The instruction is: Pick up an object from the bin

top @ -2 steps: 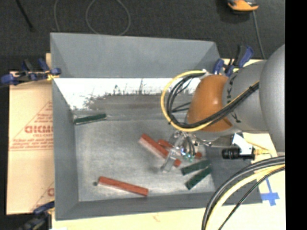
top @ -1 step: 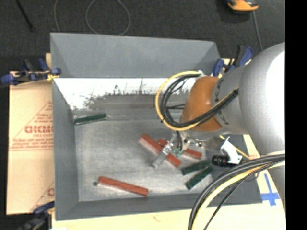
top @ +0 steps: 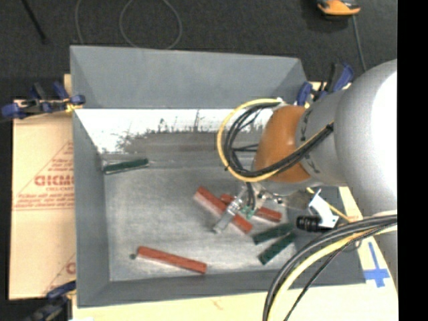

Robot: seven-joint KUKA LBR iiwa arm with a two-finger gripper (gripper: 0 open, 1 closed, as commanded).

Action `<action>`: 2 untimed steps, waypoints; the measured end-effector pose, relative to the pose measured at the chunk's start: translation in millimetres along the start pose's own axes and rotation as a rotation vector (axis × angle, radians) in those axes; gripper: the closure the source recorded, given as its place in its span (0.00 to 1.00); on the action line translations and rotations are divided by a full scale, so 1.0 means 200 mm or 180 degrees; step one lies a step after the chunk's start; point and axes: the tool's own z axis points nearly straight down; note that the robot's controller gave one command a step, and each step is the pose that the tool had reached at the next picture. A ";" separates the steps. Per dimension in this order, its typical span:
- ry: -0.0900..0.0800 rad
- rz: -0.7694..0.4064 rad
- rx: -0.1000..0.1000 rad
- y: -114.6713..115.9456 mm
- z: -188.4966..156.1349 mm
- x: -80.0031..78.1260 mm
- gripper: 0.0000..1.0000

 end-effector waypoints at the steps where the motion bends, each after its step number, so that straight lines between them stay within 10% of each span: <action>1: -0.0013 -0.0007 -0.0004 0.00 -0.01 -0.01 1.00; 2: 0.0001 -0.0039 -0.0010 0.00 -0.30 -0.02 1.00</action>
Offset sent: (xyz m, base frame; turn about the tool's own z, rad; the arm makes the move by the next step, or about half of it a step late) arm 0.0000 0.0000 0.0000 0.0000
